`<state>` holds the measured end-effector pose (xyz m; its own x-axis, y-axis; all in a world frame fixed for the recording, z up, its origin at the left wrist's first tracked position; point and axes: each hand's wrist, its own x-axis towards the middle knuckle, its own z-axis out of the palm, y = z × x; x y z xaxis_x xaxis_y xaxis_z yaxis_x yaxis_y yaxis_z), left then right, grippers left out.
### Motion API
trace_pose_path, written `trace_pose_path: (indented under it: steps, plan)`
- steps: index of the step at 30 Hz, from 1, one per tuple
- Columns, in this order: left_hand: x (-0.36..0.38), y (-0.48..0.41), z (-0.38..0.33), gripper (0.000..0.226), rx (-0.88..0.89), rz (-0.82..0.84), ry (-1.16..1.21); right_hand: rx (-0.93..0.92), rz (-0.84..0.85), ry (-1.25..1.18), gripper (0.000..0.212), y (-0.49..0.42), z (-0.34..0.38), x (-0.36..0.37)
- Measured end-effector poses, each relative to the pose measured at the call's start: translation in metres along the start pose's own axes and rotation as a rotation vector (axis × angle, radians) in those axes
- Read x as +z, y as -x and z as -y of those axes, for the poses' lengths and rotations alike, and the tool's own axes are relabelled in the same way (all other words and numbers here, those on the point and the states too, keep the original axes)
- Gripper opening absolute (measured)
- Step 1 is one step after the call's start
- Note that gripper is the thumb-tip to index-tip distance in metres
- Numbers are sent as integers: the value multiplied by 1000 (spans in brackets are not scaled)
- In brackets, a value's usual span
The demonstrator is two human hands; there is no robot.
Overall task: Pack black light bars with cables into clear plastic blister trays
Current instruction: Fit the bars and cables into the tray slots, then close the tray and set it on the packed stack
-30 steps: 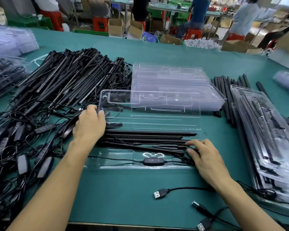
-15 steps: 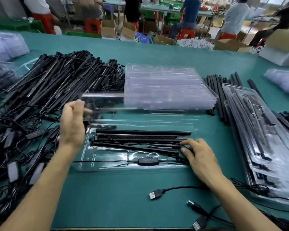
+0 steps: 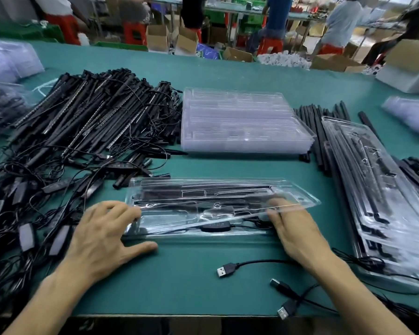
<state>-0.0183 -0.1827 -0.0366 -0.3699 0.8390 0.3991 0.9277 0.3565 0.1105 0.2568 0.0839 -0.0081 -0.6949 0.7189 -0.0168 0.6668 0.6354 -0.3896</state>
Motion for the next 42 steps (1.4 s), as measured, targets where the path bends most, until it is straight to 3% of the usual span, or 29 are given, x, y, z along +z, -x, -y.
trace_pose_path:
  steps: [3,5,8,11,14,17,22,29,35,39,42]
  plan:
    - [2,-4,-1,70,59,-9,-46,-31,73,-31,52,30,-10,-2]
    - [3,-4,0,62,65,-5,-42,-17,-79,-25,42,45,-16,-3]
    - [4,-3,2,60,37,15,-31,-78,-398,28,9,53,-17,-8]
    - [4,-3,0,61,28,33,-30,-201,-538,75,17,50,-14,-15]
    - [1,-6,-3,62,71,42,-30,-205,-339,130,37,38,-12,-18]
    - [-6,-13,-12,58,99,67,-55,-142,-131,111,38,31,-11,-16]
    - [-5,-39,-58,62,119,136,-92,-111,-153,113,39,35,-10,-10]
    - [22,-65,-125,45,288,122,-10,-212,-65,250,42,19,-10,-23]
    - [31,-67,-129,42,295,19,-9,-181,-184,120,34,26,-18,-10]
    - [30,-68,-130,40,301,12,-29,-95,-161,51,34,24,-10,-5]
    - [31,-69,-129,42,307,10,-19,-62,-142,176,32,25,1,-6]
